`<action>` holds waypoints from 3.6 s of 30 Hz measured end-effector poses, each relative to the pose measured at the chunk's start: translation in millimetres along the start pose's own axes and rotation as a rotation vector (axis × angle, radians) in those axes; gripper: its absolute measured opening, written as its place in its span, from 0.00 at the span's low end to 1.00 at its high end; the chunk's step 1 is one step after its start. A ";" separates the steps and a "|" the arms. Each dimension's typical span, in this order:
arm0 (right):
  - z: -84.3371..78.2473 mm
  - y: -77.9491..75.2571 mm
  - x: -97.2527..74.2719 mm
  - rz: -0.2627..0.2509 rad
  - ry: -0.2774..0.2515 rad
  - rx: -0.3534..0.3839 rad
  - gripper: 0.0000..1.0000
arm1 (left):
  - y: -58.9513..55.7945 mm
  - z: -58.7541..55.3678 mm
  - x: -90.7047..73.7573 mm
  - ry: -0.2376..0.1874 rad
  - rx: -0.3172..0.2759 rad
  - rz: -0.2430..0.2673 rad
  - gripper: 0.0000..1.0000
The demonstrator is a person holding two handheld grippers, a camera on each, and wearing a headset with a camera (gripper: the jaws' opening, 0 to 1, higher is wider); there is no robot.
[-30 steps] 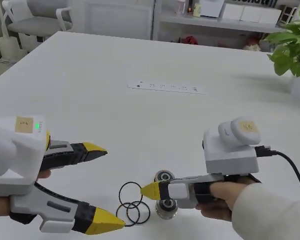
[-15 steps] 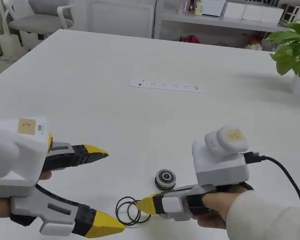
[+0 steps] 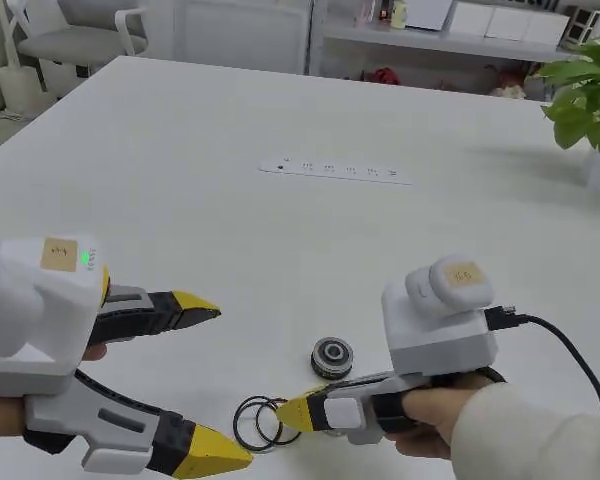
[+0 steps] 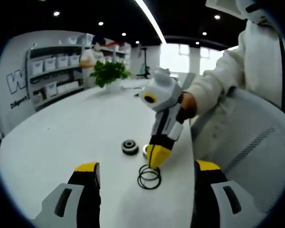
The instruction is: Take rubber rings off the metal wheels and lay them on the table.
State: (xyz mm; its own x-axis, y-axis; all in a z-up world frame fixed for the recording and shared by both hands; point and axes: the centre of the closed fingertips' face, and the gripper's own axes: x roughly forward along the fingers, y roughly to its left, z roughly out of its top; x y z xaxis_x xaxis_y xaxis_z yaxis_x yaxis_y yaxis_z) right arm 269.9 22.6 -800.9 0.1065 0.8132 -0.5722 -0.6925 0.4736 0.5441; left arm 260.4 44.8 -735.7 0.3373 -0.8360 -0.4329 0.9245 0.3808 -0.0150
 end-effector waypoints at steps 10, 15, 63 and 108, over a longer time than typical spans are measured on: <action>0.1 -2.7 0.6 -0.013 0.000 -0.010 0.00 | -0.3 -1.8 0.4 0.008 -0.003 -0.002 0.81; 3.1 -4.8 -0.9 -0.022 -0.011 -0.010 0.00 | -0.7 -2.4 0.8 0.011 -0.003 -0.004 0.81; 62.7 -63.2 -70.7 -0.191 -0.309 0.102 0.01 | 19.7 88.0 -3.4 -0.055 0.162 0.006 0.78; 21.8 -93.4 -54.8 -0.275 -0.066 -0.268 0.22 | 51.0 59.0 86.3 -0.008 0.141 -0.012 0.59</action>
State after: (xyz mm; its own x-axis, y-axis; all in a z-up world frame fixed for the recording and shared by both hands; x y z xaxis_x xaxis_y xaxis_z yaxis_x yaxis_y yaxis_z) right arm 344.2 -58.9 -807.1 0.3540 0.6920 -0.6291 -0.7924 0.5793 0.1913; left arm 347.1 -31.3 -720.6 0.3272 -0.8435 -0.4260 0.9440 0.3122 0.1069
